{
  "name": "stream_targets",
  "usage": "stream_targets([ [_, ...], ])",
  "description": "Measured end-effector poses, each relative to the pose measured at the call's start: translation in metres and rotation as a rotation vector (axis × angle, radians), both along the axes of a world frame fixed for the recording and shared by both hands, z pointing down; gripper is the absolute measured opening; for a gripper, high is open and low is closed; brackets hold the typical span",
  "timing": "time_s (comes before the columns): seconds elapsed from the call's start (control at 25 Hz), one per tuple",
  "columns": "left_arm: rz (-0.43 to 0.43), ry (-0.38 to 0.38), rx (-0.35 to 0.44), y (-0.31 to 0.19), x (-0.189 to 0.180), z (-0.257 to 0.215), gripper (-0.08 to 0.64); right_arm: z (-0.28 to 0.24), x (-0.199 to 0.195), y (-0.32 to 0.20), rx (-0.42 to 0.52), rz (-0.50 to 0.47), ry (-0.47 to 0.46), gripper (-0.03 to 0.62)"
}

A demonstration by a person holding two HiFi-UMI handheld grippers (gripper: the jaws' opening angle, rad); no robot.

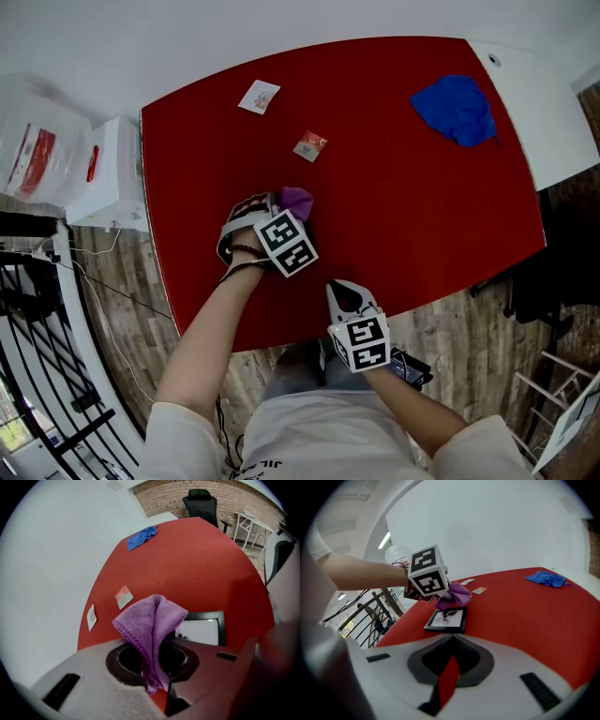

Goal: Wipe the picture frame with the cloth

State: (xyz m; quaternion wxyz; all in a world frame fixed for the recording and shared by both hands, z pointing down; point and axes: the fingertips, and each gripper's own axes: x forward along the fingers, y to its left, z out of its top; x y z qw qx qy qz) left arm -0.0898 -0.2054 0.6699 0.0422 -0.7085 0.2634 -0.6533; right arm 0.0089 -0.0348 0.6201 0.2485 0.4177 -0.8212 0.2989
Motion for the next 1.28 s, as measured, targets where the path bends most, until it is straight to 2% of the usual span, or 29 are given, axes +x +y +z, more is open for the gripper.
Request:
stream_targets([
  [0.12, 0.030, -0.005, -0.011, 0.008, 0.013, 0.005, 0.063, 0.001, 0.002, -0.001, 0.000, 0.003, -0.002, 0.005],
  [0.32, 0.114, -0.009, -0.049, 0.059, 0.032, 0.014, 0.063, 0.001, 0.006, -0.003, 0.002, 0.006, -0.005, 0.005],
  [0.48, 0.153, -0.015, -0.072, 0.097, 0.037, 0.018, 0.063, 0.003, 0.014, -0.003, 0.000, 0.013, 0.000, 0.005],
  [0.64, 0.160, -0.019, -0.074, 0.112, 0.036, 0.019, 0.063, 0.005, 0.019, -0.002, -0.007, 0.022, 0.002, 0.005],
  [0.76, 0.136, -0.014, -0.052, 0.098, 0.032, 0.014, 0.063, 0.003, 0.016, -0.001, -0.003, 0.017, -0.001, 0.005],
  [0.96, 0.038, -0.009, 0.014, 0.030, 0.021, -0.001, 0.063, 0.003, 0.016, 0.003, -0.010, 0.018, -0.006, 0.005],
  [1.08, -0.003, -0.011, 0.024, 0.001, 0.019, -0.003, 0.063, 0.003, 0.018, 0.007, -0.016, 0.020, -0.006, 0.005],
  [1.28, 0.008, -0.031, 0.009, -0.006, 0.025, 0.006, 0.063, 0.003, 0.023, 0.009, -0.019, 0.025, -0.006, 0.005],
])
